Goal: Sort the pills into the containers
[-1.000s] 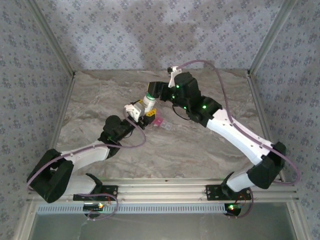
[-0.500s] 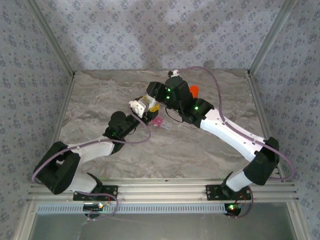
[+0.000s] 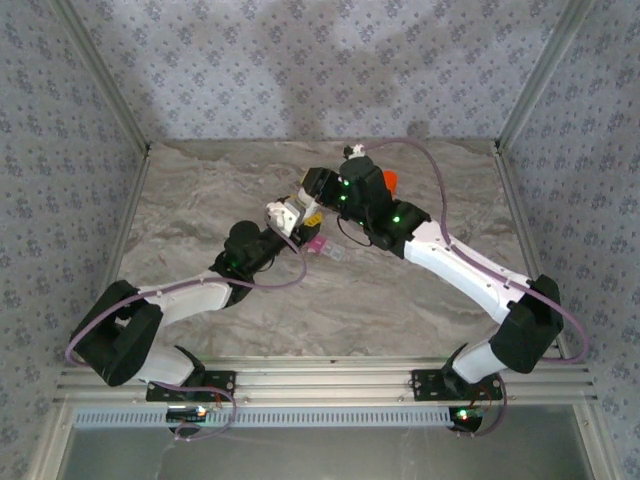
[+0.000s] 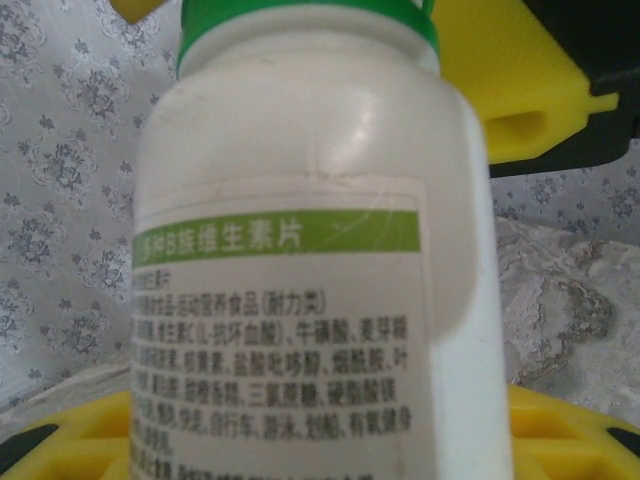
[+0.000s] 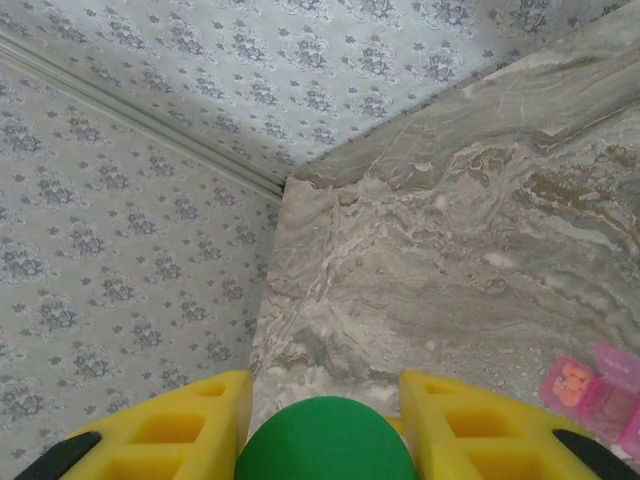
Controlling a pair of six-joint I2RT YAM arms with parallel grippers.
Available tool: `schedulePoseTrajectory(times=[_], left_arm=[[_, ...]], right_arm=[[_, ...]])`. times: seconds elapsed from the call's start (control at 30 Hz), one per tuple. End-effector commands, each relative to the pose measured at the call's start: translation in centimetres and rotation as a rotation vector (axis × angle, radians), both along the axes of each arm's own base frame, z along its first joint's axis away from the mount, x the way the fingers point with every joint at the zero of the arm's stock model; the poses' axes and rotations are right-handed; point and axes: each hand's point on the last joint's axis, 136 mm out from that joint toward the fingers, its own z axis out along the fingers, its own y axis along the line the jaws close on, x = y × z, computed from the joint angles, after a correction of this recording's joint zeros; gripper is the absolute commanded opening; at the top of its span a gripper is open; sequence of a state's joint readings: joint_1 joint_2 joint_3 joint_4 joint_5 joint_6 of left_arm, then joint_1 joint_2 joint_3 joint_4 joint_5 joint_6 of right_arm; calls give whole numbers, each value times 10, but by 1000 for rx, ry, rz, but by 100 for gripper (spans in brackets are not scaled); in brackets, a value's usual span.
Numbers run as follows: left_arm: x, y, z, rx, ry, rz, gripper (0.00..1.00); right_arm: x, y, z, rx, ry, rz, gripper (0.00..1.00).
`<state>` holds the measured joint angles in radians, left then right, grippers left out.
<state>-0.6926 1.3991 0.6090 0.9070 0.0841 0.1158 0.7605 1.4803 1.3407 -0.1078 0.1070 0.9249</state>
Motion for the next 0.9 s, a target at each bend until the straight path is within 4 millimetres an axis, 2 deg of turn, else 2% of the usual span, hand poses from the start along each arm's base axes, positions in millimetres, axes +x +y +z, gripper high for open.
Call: schedulePoseTrajectory(times=[0.0, 0.17, 0.33, 0.5, 0.63, 0.8, 0.87], left_arm=[[-31, -32, 24, 14, -112, -178, 0], [-34, -34, 19, 30, -94, -203, 0], [-35, -40, 13, 56, -68, -227, 0], [-29, -45, 1, 95, -16, -230, 0], [-29, -47, -3, 105, -2, -238, 0], [-25, -46, -4, 109, 7, -220, 0], [-21, -45, -5, 117, 17, -199, 0]], right_arm=[[13, -19, -7, -110, -76, -44, 0], [17, -31, -14, -219, -105, -67, 0], [18, -38, -14, -243, -121, -94, 0], [17, -29, -6, -378, -187, -18, 0], [10, -19, 2, -407, -218, 56, 1], [-2, -1, 1, -395, -189, 172, 18], [-9, 8, 0, -383, -173, 218, 19]])
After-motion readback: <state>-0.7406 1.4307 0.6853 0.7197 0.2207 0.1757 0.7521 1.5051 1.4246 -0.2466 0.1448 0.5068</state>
